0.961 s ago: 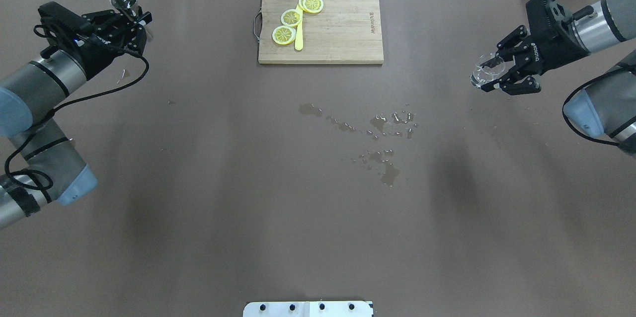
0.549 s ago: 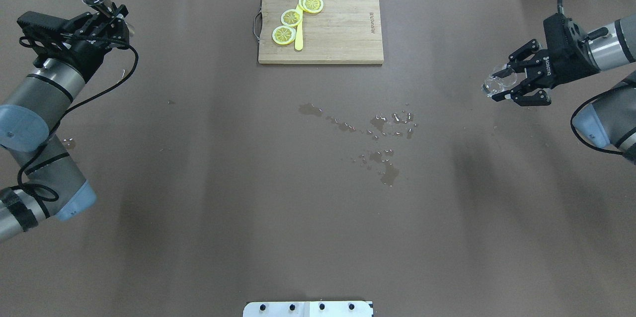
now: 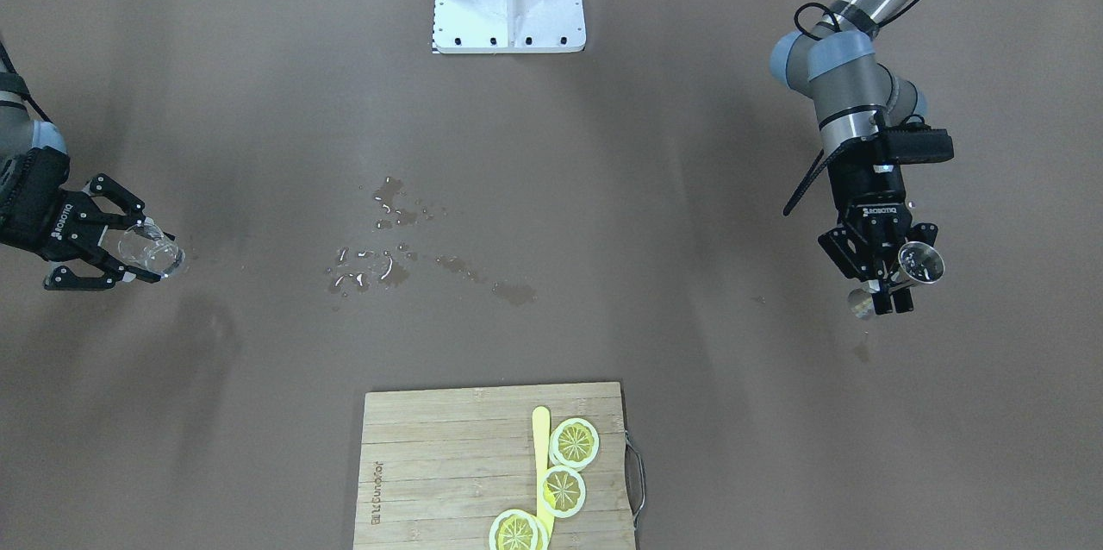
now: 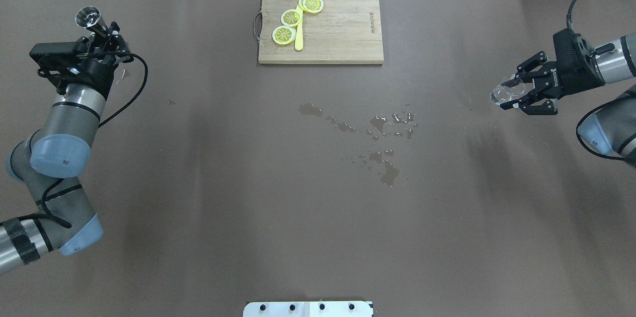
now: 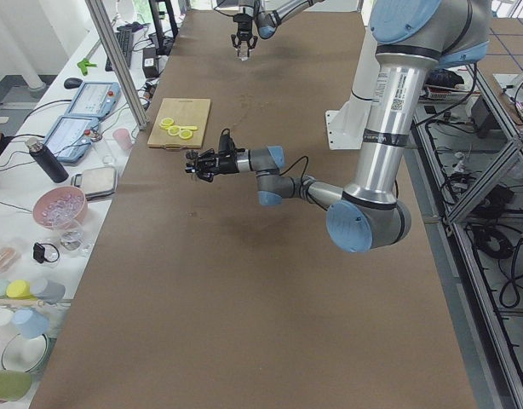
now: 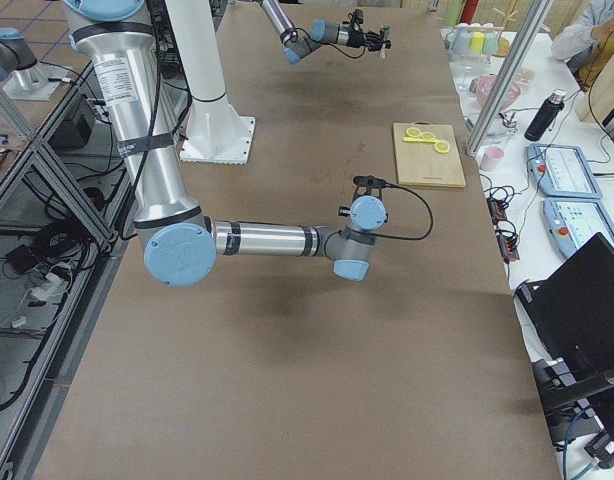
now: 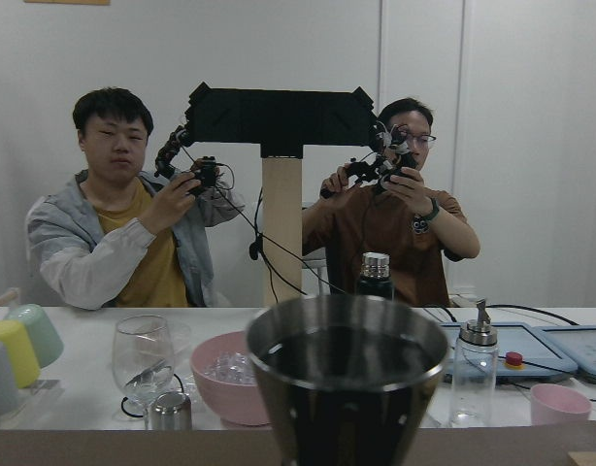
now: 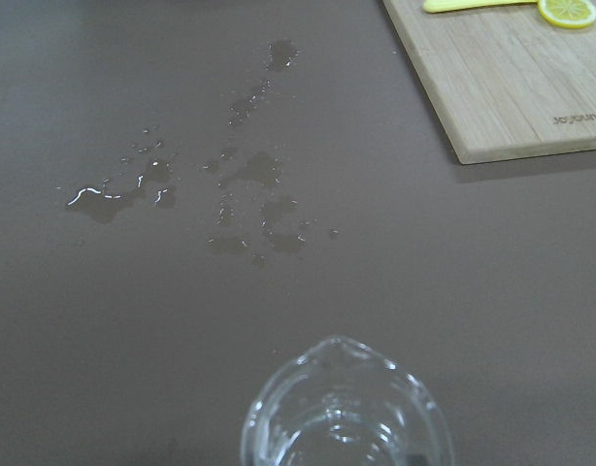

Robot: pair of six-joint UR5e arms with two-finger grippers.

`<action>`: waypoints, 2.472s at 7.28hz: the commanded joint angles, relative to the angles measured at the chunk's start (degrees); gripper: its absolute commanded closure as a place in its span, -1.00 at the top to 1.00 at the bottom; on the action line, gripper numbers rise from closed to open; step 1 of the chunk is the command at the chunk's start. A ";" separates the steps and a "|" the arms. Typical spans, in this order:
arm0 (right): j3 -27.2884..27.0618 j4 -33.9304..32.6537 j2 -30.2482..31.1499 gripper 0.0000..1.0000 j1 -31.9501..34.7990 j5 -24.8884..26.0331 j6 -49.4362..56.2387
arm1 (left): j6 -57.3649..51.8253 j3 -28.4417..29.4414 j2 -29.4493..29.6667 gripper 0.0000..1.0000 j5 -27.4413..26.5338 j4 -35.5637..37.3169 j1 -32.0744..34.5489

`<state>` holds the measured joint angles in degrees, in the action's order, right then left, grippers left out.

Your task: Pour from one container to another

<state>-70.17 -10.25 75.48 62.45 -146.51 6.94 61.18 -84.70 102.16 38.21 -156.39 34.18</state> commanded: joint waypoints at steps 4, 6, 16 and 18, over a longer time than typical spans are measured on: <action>0.12 2.25 -2.61 -1.00 -7.05 8.07 -2.20 | 21.15 -0.91 -1.87 -1.00 -6.20 16.43 -5.77; 1.25 2.26 -4.98 -1.00 -10.31 10.53 -2.11 | 31.67 -1.00 -1.79 -1.00 -9.63 25.82 -7.88; 5.31 2.34 -7.01 -1.00 -15.16 13.01 -1.49 | 34.88 1.55 -1.70 -1.00 -12.28 33.87 -10.71; 5.39 2.34 -6.75 -1.00 -15.25 12.92 -1.49 | 35.06 1.11 -1.79 -0.66 -12.28 33.87 -10.71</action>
<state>-64.83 -7.91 68.55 47.25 -133.53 5.44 96.11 -83.37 100.40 25.92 -122.51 23.46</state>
